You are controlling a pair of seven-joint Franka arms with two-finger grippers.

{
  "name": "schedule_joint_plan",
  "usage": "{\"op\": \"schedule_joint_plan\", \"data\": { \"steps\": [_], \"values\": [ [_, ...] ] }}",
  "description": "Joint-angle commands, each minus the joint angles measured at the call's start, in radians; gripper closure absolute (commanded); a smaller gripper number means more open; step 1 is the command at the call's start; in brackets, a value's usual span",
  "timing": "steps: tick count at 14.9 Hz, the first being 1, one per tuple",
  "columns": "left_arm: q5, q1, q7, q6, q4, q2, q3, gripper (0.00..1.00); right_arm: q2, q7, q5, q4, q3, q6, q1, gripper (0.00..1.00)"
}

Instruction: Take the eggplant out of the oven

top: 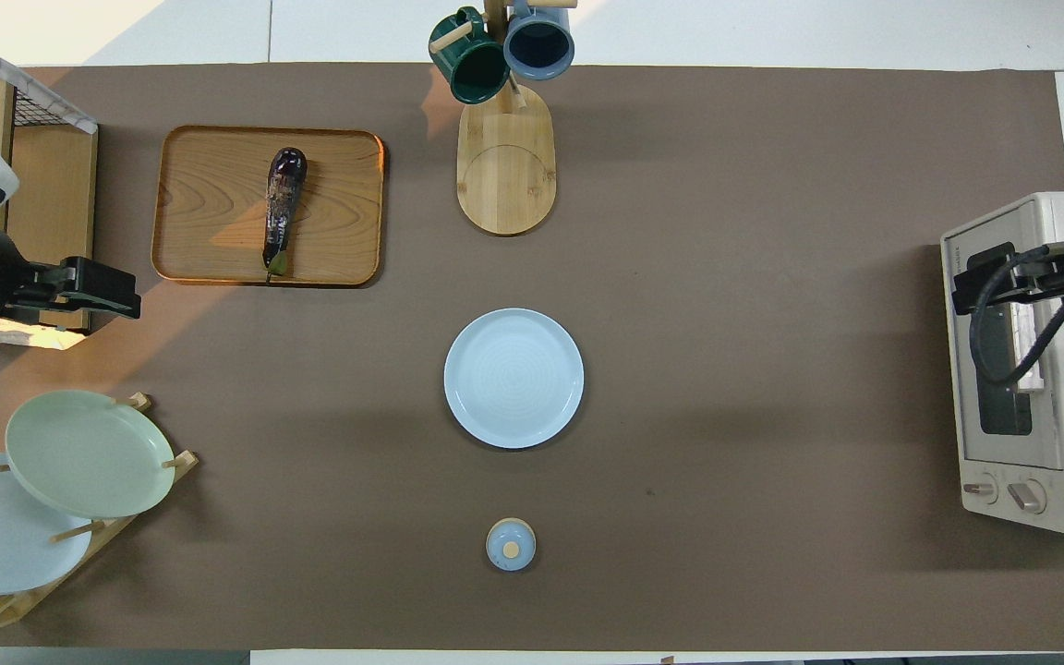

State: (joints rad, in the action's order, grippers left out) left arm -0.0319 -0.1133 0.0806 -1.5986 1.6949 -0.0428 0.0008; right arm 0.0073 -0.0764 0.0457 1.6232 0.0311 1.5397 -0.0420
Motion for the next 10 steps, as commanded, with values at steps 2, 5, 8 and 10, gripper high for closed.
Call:
{"op": "schedule_joint_plan", "data": {
  "steps": [2,5,8,10],
  "values": [
    [-0.01,-0.009,0.01,-0.017,-0.004,0.0,0.005,0.0,-0.007,0.009,-0.023,0.001,0.001,0.014,-0.007,0.0],
    [-0.01,-0.008,0.008,-0.017,-0.004,0.001,0.007,0.0,-0.007,0.009,-0.023,0.001,0.001,0.014,-0.007,0.0],
    [-0.01,0.0,-0.005,-0.023,-0.006,0.001,0.005,0.0,-0.007,0.009,-0.023,0.001,0.001,0.014,-0.007,0.0],
    [-0.011,0.001,-0.01,-0.021,-0.009,0.003,0.005,0.0,-0.007,0.009,-0.023,0.001,0.001,0.014,-0.007,0.0]
  ]
}}
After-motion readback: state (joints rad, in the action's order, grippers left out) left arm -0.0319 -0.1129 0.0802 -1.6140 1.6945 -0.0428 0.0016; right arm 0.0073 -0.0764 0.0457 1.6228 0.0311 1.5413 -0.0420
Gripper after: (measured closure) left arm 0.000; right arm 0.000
